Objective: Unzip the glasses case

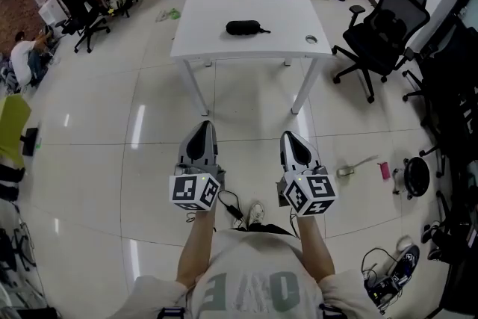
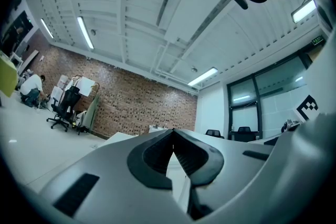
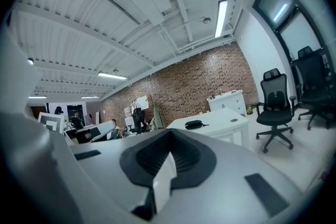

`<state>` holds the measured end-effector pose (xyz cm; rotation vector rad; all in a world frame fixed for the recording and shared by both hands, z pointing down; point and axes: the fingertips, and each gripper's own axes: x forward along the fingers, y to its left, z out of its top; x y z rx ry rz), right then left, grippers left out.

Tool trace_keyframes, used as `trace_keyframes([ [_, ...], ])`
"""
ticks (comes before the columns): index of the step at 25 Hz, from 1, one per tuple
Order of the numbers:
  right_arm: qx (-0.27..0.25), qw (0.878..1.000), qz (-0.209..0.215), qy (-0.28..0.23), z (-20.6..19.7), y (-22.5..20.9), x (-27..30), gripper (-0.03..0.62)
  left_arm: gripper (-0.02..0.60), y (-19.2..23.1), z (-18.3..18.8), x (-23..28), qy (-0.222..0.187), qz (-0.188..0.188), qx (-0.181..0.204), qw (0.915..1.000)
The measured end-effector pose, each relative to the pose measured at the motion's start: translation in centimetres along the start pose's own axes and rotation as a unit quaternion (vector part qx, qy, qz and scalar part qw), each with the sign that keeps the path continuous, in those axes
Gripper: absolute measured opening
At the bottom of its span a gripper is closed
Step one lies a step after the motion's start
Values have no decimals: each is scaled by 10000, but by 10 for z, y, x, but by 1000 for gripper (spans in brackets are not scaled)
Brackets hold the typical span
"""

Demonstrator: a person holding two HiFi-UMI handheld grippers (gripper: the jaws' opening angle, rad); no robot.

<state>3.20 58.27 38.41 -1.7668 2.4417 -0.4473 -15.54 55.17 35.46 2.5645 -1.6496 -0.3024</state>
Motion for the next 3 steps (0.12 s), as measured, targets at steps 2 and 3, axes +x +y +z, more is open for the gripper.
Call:
trace_keyframes([
  [2,-1,10000,1,-3,2,1,-4,-2,5,-4,3,-2,-20,-25,-1,10000],
  [3,-3,10000,0,-4,3,1,-6,0,5,-6,4,-4,-31,-36,-4,10000],
])
